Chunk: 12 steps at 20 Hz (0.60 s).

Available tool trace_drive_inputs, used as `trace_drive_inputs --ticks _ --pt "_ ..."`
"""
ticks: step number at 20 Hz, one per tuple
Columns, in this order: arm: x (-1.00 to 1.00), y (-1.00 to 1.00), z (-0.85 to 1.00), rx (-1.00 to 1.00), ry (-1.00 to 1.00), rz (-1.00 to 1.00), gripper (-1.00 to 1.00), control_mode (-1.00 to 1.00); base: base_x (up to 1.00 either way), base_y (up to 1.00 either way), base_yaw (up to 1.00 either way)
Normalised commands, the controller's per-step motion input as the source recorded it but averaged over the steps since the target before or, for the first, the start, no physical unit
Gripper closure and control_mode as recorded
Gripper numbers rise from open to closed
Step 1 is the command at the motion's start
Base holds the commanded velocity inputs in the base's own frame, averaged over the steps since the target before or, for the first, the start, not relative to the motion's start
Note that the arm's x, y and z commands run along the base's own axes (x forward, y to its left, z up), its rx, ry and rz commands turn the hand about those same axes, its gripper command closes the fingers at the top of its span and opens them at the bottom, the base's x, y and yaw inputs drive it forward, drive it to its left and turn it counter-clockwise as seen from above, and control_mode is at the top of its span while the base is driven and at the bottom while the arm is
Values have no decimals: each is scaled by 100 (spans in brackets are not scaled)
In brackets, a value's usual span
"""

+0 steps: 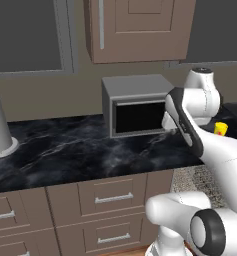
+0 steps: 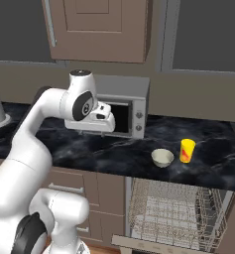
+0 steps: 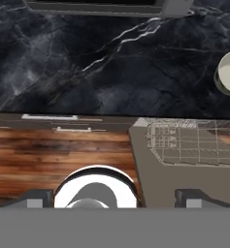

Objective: Pick up the cup and bowl from the counter, place them in the dishwasher, and close the dishwasher door.

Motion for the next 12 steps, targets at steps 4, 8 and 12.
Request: trace_drive_inputs --ticks 4,8,12 --pt "0 -50 -13 -2 0 1 -100 -100 0 0 0" --pt "0 -56 -14 0 0 0 -100 -100 0 0 0" --pt "0 -67 -9 0 0 0 -100 -100 0 0 0"
